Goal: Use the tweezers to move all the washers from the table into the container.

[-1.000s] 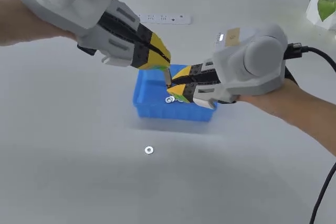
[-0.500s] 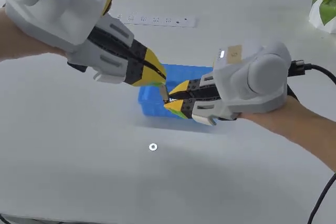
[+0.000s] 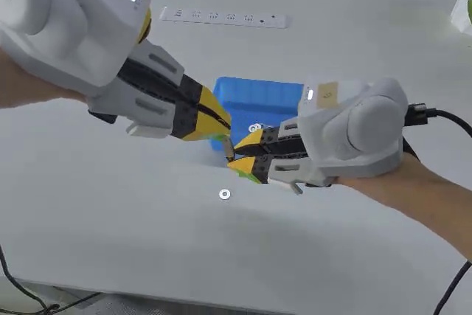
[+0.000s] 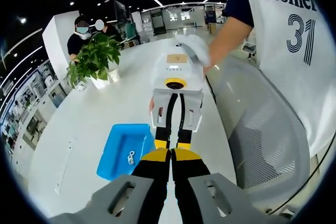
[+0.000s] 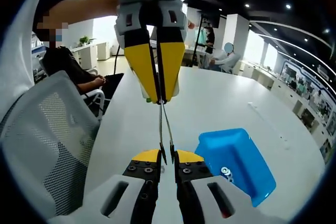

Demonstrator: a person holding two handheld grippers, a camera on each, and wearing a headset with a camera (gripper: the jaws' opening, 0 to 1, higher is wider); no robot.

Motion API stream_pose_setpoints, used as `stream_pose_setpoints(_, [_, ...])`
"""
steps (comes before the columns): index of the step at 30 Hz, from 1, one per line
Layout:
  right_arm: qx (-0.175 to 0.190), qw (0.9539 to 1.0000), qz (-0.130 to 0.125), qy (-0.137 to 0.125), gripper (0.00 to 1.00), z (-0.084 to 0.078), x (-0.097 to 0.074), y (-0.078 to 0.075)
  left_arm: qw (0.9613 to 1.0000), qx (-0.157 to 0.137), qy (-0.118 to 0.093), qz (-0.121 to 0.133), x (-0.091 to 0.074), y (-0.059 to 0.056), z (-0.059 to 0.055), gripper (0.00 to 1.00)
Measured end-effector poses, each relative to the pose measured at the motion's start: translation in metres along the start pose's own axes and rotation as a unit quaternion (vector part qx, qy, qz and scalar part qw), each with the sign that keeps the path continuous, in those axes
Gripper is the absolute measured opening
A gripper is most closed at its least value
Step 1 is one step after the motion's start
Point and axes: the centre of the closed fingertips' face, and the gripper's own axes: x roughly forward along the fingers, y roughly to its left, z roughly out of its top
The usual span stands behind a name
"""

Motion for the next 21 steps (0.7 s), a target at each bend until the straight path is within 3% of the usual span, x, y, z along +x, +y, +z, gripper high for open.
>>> stream_pose_setpoints(7, [0.011, 0.9999, 0.011, 0.006, 0.11, -0.011, 0.006, 0.011, 0.9998, -0.017, 0.003, -0.005, 0.007, -0.010, -0.011, 0.05])
stream_pose_setpoints(21, [0.027, 0.9993, 0.022, 0.012, 0.11, -0.022, 0.018, 0.015, 0.9989, -0.045, -0.002, -0.010, 0.014, -0.009, -0.024, 0.05])
